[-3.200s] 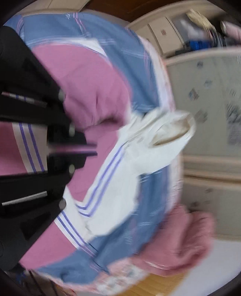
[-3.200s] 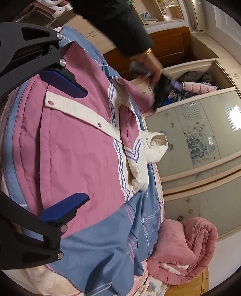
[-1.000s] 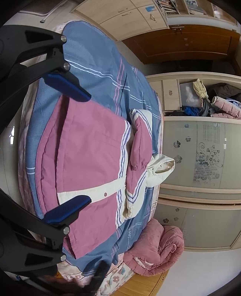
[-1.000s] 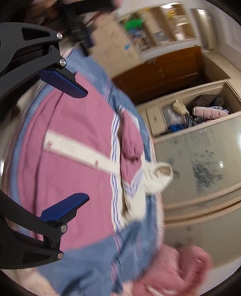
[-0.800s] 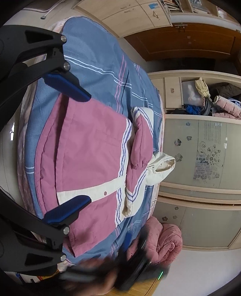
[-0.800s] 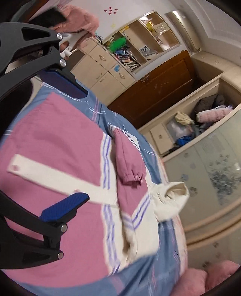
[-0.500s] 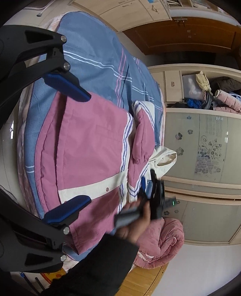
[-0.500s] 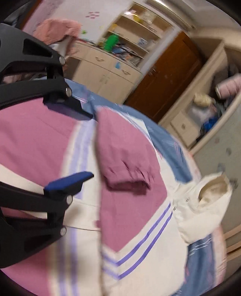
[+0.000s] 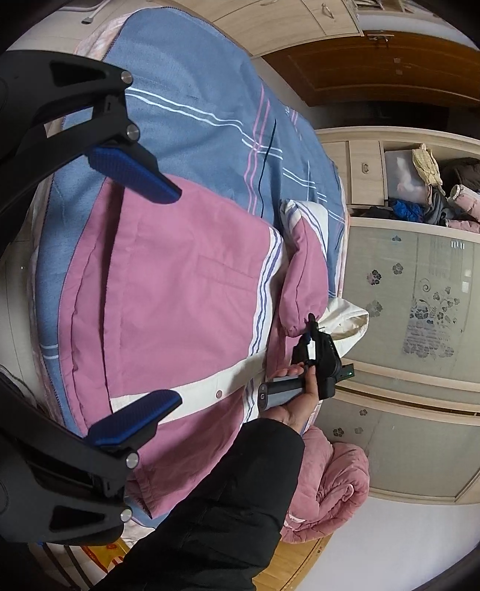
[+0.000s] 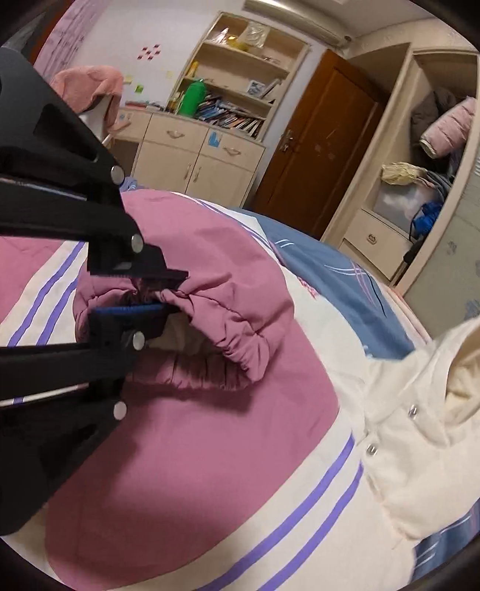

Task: Fold large clothes

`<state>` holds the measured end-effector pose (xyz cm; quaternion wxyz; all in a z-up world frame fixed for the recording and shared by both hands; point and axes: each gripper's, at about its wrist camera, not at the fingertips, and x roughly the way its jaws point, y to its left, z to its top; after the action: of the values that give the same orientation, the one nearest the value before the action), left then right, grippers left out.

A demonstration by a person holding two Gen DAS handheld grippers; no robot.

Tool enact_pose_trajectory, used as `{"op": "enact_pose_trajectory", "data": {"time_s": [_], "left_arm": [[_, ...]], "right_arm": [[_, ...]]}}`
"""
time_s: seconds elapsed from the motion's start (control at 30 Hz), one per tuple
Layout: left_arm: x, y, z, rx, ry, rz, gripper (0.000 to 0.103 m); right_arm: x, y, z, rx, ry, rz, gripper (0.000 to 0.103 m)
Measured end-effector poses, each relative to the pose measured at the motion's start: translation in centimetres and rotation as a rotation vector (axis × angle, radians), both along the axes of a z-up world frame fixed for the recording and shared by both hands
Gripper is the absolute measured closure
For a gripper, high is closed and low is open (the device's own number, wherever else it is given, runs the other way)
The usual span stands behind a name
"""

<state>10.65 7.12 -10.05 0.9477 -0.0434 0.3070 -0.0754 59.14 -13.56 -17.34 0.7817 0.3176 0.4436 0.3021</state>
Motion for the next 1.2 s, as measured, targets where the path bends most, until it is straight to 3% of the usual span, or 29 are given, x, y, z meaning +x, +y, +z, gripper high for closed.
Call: {"op": "enact_pose_trajectory", "data": {"time_s": [0.13,0.27,0.37,0.43,0.53,0.67,0.73,0.77,0.8,0.87,0.9,1.0,1.1,1.2], "left_arm": [[0.1,-0.2,-0.1,-0.002,0.000,-0.001,0.002],[0.0,-0.8,-0.1,-0.002,-0.001,-0.012,0.002],[-0.3,-1.2,0.0,0.000,-0.006,-0.023,0.002],[-0.4,-1.5,0.0,-0.001,-0.005,-0.030,0.002],[-0.5,-2.2,-0.1,0.003,0.001,-0.047,0.002],[-0.9,-2.9,0.1,0.020,0.001,-0.061,0.002],[-1.0,-3.2,0.0,0.023,0.009,-0.062,0.002],[-0.9,-3.3,-0.2,0.021,0.024,-0.063,0.002],[-0.9,-3.3,-0.3,0.018,0.034,-0.063,0.002],[-1.0,-3.4,-0.5,0.016,0.048,-0.057,0.002],[-0.9,-3.5,-0.7,0.023,0.059,-0.046,0.002],[-1.1,-3.5,-0.9,0.030,0.080,-0.025,0.002],[-1.3,-3.5,-0.9,0.048,0.084,-0.010,0.002],[-1.7,-3.6,-0.7,0.081,0.087,0.027,0.002]], "right_arm": [[-1.1,0.1,3.7,-0.005,-0.085,-0.006,0.095],[-2.8,-1.9,9.9,0.006,-0.212,-0.042,0.096],[-5.1,-5.5,14.9,-0.004,-0.319,-0.096,0.096],[-6.2,-8.4,16.6,-0.029,-0.356,-0.128,0.096],[-6.9,-13.2,15.8,-0.106,-0.329,-0.215,0.095],[-7.3,-19.7,9.7,-0.245,-0.221,-0.367,0.094],[-7.1,-21.6,6.2,-0.328,-0.168,-0.421,0.086],[-7.1,-22.0,4.8,-0.359,-0.142,-0.434,0.072],[-7.5,-22.5,2.9,-0.409,-0.121,-0.460,0.045],[-8.8,-22.7,1.4,-0.486,-0.134,-0.535,0.014],[-10.4,-22.7,1.2,-0.522,-0.153,-0.593,0.009],[-15.3,-22.1,2.0,-0.553,-0.168,-0.678,0.007],[-22.2,-20.0,3.6,-0.572,-0.260,-0.626,0.003],[-31.5,-16.1,6.1,-0.735,-0.425,-0.598,0.001]]}}
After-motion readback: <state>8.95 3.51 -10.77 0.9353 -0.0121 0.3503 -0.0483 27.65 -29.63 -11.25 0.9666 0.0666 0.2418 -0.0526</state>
